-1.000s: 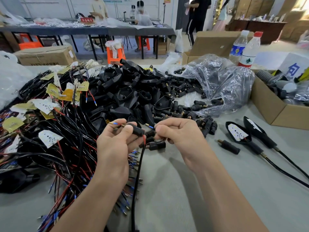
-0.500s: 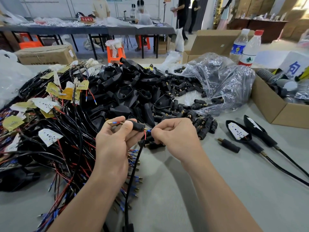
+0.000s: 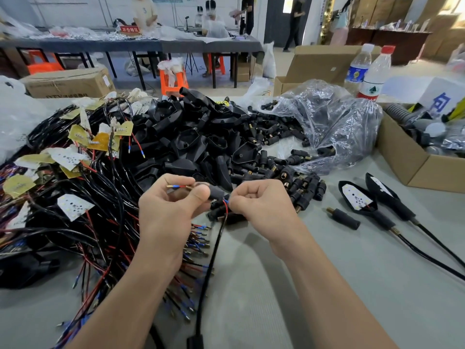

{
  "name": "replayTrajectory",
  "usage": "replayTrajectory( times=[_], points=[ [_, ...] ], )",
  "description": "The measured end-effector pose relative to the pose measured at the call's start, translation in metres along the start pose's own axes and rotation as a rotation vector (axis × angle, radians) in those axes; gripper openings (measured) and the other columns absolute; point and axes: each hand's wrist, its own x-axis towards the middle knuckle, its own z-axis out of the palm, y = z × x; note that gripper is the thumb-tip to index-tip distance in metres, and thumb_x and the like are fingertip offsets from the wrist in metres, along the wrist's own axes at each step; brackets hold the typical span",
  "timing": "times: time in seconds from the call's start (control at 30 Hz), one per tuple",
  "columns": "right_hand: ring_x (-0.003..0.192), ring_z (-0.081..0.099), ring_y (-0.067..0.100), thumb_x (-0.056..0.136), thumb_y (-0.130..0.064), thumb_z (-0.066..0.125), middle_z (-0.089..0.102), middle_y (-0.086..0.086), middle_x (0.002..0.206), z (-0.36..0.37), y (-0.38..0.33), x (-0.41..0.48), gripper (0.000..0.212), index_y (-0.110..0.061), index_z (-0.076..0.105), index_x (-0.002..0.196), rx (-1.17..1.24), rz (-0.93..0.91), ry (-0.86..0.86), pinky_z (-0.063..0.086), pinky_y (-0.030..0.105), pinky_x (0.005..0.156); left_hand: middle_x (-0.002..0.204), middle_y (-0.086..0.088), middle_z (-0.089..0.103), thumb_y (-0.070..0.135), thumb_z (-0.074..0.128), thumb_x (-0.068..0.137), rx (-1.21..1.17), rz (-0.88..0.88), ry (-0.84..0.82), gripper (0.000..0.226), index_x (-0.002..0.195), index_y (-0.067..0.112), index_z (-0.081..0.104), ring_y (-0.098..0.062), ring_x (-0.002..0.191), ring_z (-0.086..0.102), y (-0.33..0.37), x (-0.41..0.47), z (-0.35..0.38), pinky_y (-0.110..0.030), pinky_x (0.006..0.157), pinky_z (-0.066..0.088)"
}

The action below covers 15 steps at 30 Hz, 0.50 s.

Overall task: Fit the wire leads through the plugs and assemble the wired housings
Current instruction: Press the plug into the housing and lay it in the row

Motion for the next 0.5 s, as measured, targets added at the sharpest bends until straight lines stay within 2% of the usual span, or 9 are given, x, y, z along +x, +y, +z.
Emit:
replayTrajectory(
  times=[0.1,0.17,0.23,0.3,0.37,0.5],
  points=[
    [0.052,0.037,0.013,0.078,0.003,0.069,0.049,0.002,0.054,-0.003,0.001,0.001,0.024,-0.014,0.073,0.062,-0.046,0.069,0.0,0.031,0.023,0.051,0.083,-0.004,0.08,-0.005,0.082,0.078,0.224,0.09,-0.056,0.026,0.084,0.017,0.071,-0.029,0.078,0.077,-0.005,-0.005,0.003,-0.039,0.074,0.062],
    [0.051,0.039,0.011,0.082,0.002,0.067,0.051,0.001,0.054,-0.004,0.0,0.0,0.027,-0.016,0.071,0.062,0.03,0.066,0.001,0.033,0.021,0.051,0.087,-0.005,0.08,-0.007,0.08,0.079,0.159,0.075,-0.074,0.028,0.08,0.02,0.071,-0.031,0.08,0.077,-0.004,-0.005,0.001,-0.039,0.075,0.062],
    [0.053,0.044,0.009,0.087,-0.004,0.067,0.057,-0.002,0.057,-0.005,-0.004,-0.001,0.028,-0.019,0.072,0.064,0.152,0.051,-0.034,0.035,0.019,0.051,0.091,-0.01,0.08,-0.008,0.077,0.082,0.009,0.015,-0.07,0.031,0.076,0.021,0.071,-0.028,0.082,0.078,-0.001,-0.005,0.001,-0.03,0.072,0.062],
    [0.059,0.051,0.009,0.09,-0.016,0.069,0.067,-0.003,0.068,-0.007,-0.007,-0.002,0.017,-0.018,0.076,0.074,0.291,0.081,-0.05,0.039,0.02,0.055,0.091,-0.014,0.079,-0.007,0.075,0.083,-0.133,-0.044,-0.034,0.028,0.074,0.019,0.069,-0.025,0.083,0.078,0.001,-0.005,0.003,-0.025,0.07,0.061],
    [0.061,0.055,0.012,0.092,-0.024,0.069,0.072,0.001,0.078,-0.013,-0.007,0.0,0.017,-0.015,0.076,0.08,0.385,0.131,-0.005,0.04,0.023,0.056,0.088,-0.013,0.079,-0.006,0.075,0.081,-0.2,-0.065,0.016,0.023,0.075,0.016,0.069,-0.024,0.082,0.078,0.003,-0.003,0.004,-0.024,0.068,0.061],
    [0.055,0.051,0.014,0.095,-0.011,0.063,0.067,0.006,0.074,-0.017,-0.005,0.002,0.027,-0.016,0.071,0.069,0.354,0.12,0.06,0.036,0.026,0.055,0.084,-0.01,0.079,-0.007,0.074,0.08,-0.219,-0.071,0.059,0.021,0.08,0.012,0.066,-0.019,0.076,0.077,0.005,0.002,0.002,-0.023,0.066,0.061]
  ],
)
